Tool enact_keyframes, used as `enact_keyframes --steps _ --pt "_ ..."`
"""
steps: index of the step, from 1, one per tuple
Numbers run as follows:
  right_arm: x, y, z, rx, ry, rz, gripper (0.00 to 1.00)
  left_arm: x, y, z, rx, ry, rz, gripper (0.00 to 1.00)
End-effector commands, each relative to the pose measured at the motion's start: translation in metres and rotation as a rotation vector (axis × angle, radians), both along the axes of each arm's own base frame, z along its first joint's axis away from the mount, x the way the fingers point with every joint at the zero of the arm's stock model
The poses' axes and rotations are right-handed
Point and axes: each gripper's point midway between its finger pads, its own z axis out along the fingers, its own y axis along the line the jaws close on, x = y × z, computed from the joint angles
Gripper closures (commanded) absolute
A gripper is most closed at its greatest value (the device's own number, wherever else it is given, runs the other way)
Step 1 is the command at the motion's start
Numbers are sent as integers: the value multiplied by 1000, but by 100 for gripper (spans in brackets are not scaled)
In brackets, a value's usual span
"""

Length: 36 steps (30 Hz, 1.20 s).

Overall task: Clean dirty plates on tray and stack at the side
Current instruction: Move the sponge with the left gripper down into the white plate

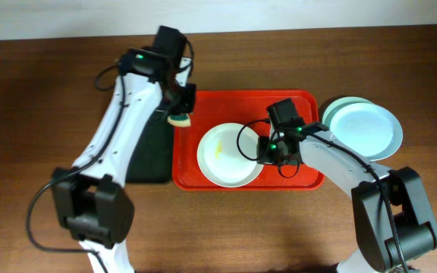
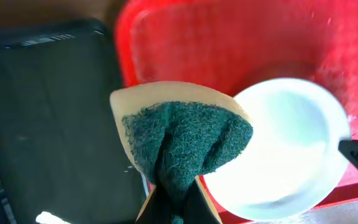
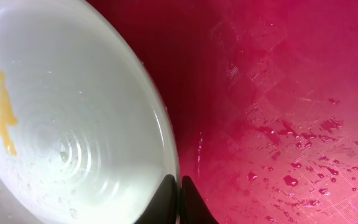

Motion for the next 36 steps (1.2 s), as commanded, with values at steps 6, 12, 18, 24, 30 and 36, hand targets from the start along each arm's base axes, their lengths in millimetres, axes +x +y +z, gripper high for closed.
enact_keyframes --steps 6,12,18,24,30,36 --pt "-3 -1 -2 6 11 -5 96 -3 -24 -22 -46 68 -33 100" --pt "-3 -1 -2 6 11 -5 96 -3 -26 -24 -54 76 6 100" --pt "-3 -1 -2 6 11 -5 96 -7 -37 -36 -57 111 -9 100" --pt "-3 -1 -2 6 12 -5 96 -13 -46 -61 -33 165 -31 100" --pt "-6 9 1 64 26 9 96 -13 -46 -74 -22 189 -30 100" --pt "-5 11 2 75 24 12 96 -12 -46 -76 -18 187 -37 100"
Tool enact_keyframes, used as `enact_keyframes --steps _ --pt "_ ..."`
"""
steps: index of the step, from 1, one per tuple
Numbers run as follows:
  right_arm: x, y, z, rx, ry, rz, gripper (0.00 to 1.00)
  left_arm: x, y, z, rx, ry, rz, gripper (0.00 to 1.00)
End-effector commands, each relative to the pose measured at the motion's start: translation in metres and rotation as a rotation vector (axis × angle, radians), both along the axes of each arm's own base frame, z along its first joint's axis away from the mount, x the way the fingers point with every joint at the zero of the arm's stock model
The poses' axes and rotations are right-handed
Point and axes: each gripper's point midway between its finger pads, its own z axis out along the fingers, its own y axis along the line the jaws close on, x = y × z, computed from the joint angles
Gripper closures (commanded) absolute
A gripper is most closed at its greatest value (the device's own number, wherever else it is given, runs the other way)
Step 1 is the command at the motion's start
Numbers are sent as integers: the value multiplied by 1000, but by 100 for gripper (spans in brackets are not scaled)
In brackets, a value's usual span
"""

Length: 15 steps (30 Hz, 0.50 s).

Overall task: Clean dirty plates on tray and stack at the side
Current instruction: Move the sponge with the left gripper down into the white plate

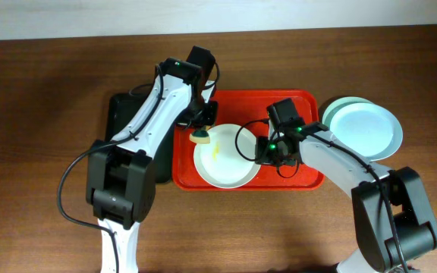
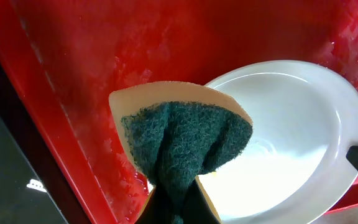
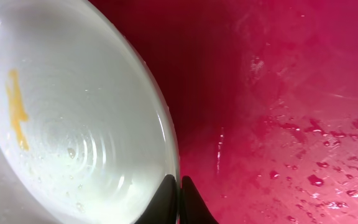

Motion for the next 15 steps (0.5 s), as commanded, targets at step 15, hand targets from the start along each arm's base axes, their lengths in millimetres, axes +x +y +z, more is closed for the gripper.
enact_keyframes --steps 15 --pt "-2 2 -1 22 8 -1 96 -21 -11 -51 7 54 -6 100"
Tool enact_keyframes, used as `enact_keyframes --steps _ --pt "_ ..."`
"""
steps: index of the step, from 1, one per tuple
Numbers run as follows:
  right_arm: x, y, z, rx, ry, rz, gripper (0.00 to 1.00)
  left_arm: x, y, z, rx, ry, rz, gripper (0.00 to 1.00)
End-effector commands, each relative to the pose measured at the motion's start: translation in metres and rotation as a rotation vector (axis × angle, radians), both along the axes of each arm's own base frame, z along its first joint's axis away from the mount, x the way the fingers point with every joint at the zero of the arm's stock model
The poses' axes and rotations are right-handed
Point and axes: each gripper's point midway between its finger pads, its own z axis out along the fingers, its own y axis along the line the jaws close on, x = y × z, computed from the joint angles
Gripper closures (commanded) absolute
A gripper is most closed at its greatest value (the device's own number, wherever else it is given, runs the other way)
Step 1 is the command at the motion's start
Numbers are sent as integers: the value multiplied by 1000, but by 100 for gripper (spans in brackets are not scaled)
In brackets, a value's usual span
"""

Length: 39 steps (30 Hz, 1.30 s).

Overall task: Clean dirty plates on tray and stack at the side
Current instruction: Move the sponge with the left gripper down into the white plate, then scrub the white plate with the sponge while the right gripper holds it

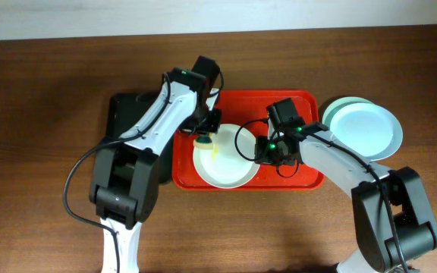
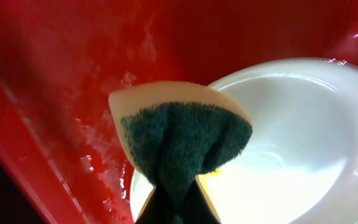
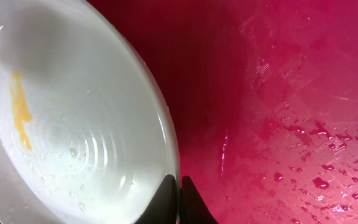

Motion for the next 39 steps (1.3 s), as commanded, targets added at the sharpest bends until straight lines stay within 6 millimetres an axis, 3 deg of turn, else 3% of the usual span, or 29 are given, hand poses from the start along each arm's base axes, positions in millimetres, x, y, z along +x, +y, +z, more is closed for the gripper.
enact_keyframes --steps 1,10,14,22,25,29,39 --pt "-3 1 -1 14 11 -3 96 -17 -1 -29 6 51 33 100" --pt "-2 1 -1 14 8 -3 96 -54 -21 -79 -40 95 21 100" --pt "-2 1 -1 15 8 -3 96 -74 -31 -84 -34 134 -18 100" --pt "-2 1 -1 14 8 -3 96 -82 -47 -79 -87 156 -48 100" --pt "-2 0 -1 11 7 -4 96 -81 -61 -70 -159 162 -90 100" --pt "-2 0 -1 11 7 -4 96 -70 -65 -51 -168 123 -103 100" --pt "-2 0 -1 11 7 -4 96 -25 -29 41 -28 -202 -61 100"
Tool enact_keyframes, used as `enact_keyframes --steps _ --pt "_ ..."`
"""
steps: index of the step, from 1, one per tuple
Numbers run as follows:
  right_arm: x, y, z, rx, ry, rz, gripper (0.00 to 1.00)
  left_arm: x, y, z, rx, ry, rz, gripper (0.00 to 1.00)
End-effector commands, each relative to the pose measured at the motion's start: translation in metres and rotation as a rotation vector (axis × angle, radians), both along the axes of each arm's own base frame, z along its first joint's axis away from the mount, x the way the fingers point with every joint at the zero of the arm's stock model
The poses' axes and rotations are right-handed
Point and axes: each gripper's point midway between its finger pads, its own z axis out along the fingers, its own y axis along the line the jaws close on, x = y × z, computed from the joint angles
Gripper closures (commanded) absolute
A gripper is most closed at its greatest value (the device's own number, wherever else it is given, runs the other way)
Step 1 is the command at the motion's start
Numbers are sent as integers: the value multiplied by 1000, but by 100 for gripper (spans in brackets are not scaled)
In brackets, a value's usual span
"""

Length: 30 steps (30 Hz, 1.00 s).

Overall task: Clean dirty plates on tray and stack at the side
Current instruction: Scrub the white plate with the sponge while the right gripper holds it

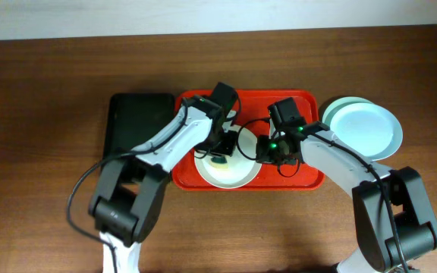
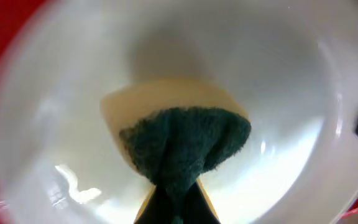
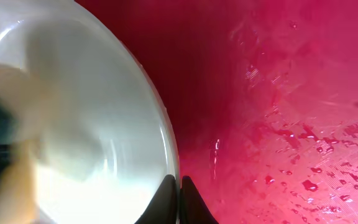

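Note:
A white plate [image 1: 237, 167] lies in the wet red tray [image 1: 302, 102]. My left gripper [image 1: 220, 152] is shut on a yellow sponge with a green scouring face [image 2: 182, 146], pressed down inside the plate [image 2: 278, 68]. My right gripper [image 3: 179, 186] is shut on the plate's right rim [image 3: 166, 134]. The sponge shows blurred at the left of the right wrist view [image 3: 17, 124]. No yellow stain on the plate is visible; the sponge covers that area.
A black tray [image 1: 139, 129] lies left of the red one. Two clean plates, a white one [image 1: 363, 129] on a pale green one [image 1: 340, 106], sit stacked right of the tray on the wooden table [image 1: 44, 83].
My left gripper has moved from over the plate's left rim down into the plate's middle, sponge now against its surface. The yellow stain is covered. The right gripper has kept its hold.
My left gripper held the sponge at the tray's left edge beside the black tray. It then stood over the tray's left part, then over the plate's rim, and now inside the plate. My right gripper gripped the plate's right rim throughout.

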Motion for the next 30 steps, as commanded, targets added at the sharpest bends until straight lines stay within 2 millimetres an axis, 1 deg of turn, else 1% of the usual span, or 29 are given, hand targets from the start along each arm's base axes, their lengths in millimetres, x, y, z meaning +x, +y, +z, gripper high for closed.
enact_keyframes --steps 1,4,12,17,23,30 --pt "-5 4 -1 17 12 7 96 22 12 62 14 -192 11 100" --pt "-5 4 -1 17 12 7 96 22 16 70 10 -199 21 100" --pt "-4 4 -1 17 11 7 96 12 21 64 36 -155 17 100" --pt "-4 2 -2 5 8 3 96 8 21 62 39 -141 18 100" --pt "-3 0 -2 -7 4 -1 96 1 25 48 52 -111 46 100" --pt "-3 0 -2 -7 4 -1 96 -4 23 31 45 -110 69 100"
